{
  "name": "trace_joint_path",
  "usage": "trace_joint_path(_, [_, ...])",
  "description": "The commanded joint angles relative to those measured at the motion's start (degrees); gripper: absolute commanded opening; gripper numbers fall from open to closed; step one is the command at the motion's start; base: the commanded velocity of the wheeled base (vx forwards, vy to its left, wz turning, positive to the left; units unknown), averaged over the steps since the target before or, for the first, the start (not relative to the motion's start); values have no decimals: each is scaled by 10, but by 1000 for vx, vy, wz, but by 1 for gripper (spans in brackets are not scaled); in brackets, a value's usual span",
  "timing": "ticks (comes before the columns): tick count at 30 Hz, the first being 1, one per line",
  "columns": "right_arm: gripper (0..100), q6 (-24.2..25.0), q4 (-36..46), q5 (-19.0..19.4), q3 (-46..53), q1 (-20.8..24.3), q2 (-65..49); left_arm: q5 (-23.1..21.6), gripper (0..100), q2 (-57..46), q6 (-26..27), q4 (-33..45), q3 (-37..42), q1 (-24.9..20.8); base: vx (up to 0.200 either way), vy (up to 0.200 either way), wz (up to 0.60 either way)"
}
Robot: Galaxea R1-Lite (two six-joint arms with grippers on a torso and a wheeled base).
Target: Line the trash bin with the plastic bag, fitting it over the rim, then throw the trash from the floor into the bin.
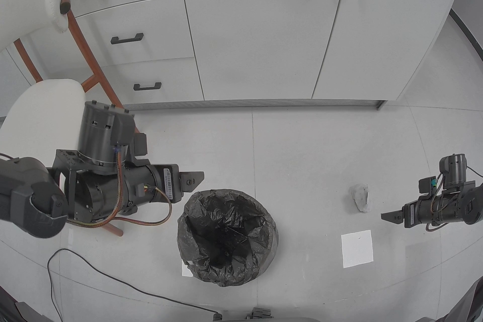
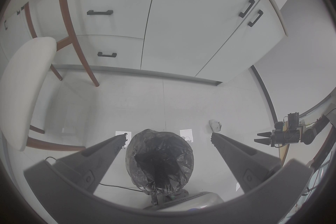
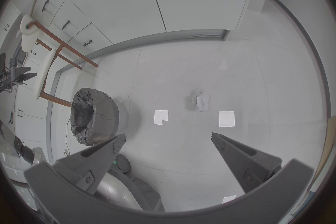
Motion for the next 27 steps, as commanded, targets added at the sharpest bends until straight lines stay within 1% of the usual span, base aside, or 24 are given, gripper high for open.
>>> trace_joint_path(1, [100,-18,-3,0,-12,-5,31,1,100,16,11,-1,-2,0,200,-200,0])
trace_joint_path(12, [100,-27,-45,1,-20,-9,78,2,100,26,11,-3,-9,0,200,-200,0])
trace_joint_path(14, [100,-27,-49,1,-26,-9,87,2,100,29,10,-14,-9,0,200,-200,0])
trace_joint_path(18, [100,-27,-50,1,-33,-9,101,1,100,39,12,-69,2,0,0,0,0])
trace_joint_path(20, [100,-26,-50,1,-38,-9,108,2,100,44,12,-78,3,0,0,0,0])
trace_joint_path(27, [100,-27,-50,1,-57,-9,121,3,100,49,12,-89,8,-5,-200,0,0])
